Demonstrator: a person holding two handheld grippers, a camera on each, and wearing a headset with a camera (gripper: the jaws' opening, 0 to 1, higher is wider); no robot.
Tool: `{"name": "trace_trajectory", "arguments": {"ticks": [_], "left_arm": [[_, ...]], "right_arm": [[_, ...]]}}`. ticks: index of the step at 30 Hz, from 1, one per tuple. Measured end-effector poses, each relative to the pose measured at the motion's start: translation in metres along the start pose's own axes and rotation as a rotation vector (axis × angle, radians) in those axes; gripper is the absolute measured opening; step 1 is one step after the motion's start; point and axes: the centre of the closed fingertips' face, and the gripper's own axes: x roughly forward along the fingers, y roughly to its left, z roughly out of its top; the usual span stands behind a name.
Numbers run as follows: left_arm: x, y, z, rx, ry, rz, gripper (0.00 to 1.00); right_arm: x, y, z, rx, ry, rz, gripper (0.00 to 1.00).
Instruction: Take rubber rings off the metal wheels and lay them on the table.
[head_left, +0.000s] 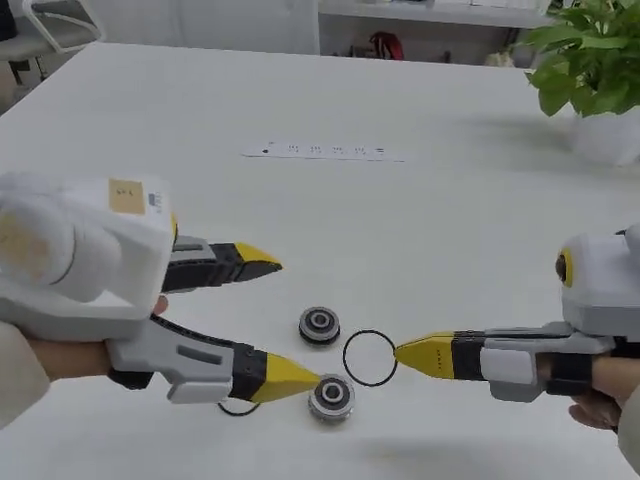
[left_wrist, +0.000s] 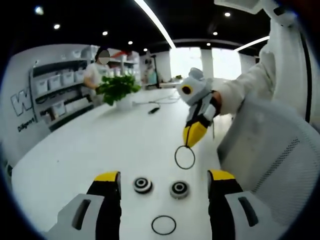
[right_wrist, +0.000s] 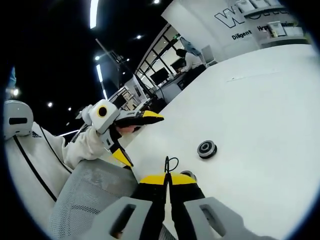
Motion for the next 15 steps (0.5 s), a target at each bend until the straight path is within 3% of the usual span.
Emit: {"name": "trace_trajectory", "arguments": {"ticks": [15], "left_arm": [[-0.029,0.012,-0.003,-0.032,-0.005,0.04,0.79]], "right_arm": [[-0.017,0.011,0.01,-0.043,0.0,-0.033,0.0]]}}
